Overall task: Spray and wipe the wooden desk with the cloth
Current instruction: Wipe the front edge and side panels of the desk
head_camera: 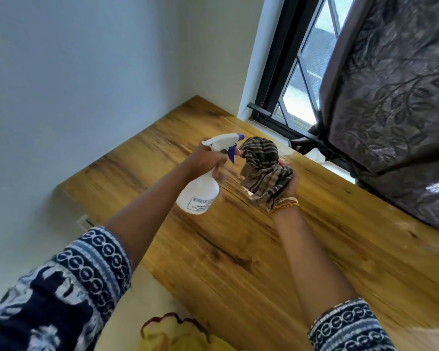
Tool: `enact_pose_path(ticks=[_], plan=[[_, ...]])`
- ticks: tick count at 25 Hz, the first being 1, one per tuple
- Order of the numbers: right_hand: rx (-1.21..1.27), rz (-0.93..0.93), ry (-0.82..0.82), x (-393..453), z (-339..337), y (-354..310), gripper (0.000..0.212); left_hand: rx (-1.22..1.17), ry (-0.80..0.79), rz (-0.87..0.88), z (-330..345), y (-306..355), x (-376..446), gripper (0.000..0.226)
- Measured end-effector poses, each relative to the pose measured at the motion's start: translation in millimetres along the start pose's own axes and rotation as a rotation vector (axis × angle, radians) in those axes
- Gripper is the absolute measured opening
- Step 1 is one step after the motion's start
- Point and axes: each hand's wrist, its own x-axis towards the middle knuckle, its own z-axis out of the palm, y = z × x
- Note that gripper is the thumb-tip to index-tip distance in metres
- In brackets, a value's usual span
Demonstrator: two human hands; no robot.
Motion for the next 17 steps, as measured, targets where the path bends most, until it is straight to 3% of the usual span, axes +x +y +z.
enact_pose_path(ticks=[4, 7, 9, 12, 15, 17], plan=[[0.003, 0.068, -0.061, -4.0, 3.2, -5.5, 0.043, 0.117, -0.229, -0.189, 10.8, 21.7, -9.2, 0.033], [-0.050, 0.122, -0.113, -11.7, 1.2, -7.5, 0.044, 0.233, -0.223, -0.227, 17.8, 18.7, -12.1, 0.012], [-0.070, 0.146, -0.115, -15.0, -4.5, -9.3, 0.044, 0.297, -0.202, -0.228, 20.7, 14.8, -10.3, 0.027], [-0.075, 0.161, -0.111, -17.2, -13.7, -14.2, 0.044, 0.323, -0.184, -0.256, 27.0, 17.9, -11.0, 0.007], [-0.079, 0.158, -0.126, -24.8, -16.1, -17.9, 0.042, 0.283, -0.176, -0.214, 28.0, 13.1, -7.5, 0.045], [-0.098, 0.151, -0.122, -28.0, -16.2, -19.4, 0.043, 0.236, -0.197, -0.206, 28.8, 9.5, -8.4, 0.050]])
